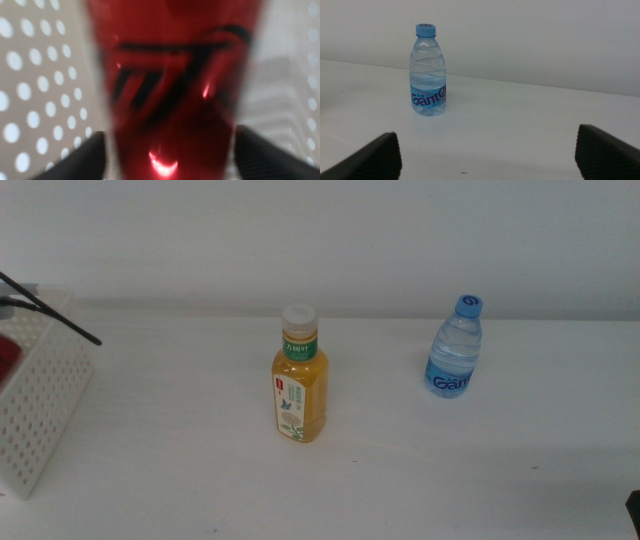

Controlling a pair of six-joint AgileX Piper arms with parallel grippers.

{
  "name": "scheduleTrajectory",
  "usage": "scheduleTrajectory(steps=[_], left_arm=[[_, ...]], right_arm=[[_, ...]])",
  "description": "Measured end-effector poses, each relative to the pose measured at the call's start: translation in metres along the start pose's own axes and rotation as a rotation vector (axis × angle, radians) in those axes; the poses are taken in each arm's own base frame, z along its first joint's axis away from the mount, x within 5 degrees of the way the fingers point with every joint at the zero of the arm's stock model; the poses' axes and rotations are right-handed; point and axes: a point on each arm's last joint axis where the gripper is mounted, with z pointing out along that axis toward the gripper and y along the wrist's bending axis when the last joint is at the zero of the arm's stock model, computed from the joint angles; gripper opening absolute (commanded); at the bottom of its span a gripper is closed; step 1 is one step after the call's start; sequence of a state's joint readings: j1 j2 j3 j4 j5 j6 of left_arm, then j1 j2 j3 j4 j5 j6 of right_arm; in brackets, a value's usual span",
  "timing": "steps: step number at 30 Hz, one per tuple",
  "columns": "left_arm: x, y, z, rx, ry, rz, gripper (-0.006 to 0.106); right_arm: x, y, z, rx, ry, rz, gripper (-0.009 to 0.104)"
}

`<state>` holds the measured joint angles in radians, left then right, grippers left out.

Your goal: Use arms to grab the bottles and put them into the dustbin to the left of the table.

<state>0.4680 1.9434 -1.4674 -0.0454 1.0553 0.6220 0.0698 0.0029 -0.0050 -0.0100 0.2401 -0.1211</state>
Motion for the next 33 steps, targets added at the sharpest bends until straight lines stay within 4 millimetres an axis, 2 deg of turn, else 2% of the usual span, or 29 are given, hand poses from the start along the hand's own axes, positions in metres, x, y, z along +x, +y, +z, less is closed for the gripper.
scheduleTrajectory(steps=[1,2,6,8,11,16,19,21,23,26,29,33], left_arm=[[-0.001,0.000,-0.002,-0.004,-0.005,-0.005,0.092],[-0.001,0.001,-0.003,-0.006,-0.010,-0.014,0.094],[0.001,-0.004,-0.020,-0.025,-0.022,-0.070,0.094],[0.001,-0.011,-0.037,-0.055,-0.039,-0.094,0.094],[0.002,-0.032,-0.075,-0.102,-0.096,-0.105,0.094],[0.013,-0.094,-0.151,-0.118,-0.309,-0.023,0.094],[0.033,-0.134,-0.178,-0.094,-0.417,0.057,0.094],[0.050,-0.155,-0.186,-0.071,-0.461,0.105,0.094],[0.071,-0.175,-0.187,-0.036,-0.496,0.149,0.094],[0.097,-0.198,-0.175,0.039,-0.544,0.198,0.094],[0.118,-0.219,-0.152,0.138,-0.610,0.218,0.094],[0.147,-0.242,-0.110,0.228,-0.665,0.237,0.094]], right_arm=[[0.000,0.000,0.000,0.000,0.000,0.000,0.093],[0.000,0.000,0.000,0.000,0.000,0.000,0.093],[0.000,0.000,0.000,0.000,0.000,0.000,0.093],[0.000,0.000,0.000,0.000,0.000,0.000,0.093],[0.000,0.000,0.000,0.000,0.000,0.000,0.093],[0.000,0.000,0.000,0.000,0.000,0.000,0.093],[0.000,0.000,0.000,0.000,0.000,0.000,0.093],[0.000,0.000,0.000,0.000,0.000,0.000,0.093],[0.000,0.000,0.000,0.000,0.000,0.000,0.093],[0.000,0.000,0.000,0.000,0.000,0.000,0.093],[0.000,0.000,0.000,0.000,0.000,0.000,0.093],[0.000,0.000,0.000,0.000,0.000,0.000,0.093]])
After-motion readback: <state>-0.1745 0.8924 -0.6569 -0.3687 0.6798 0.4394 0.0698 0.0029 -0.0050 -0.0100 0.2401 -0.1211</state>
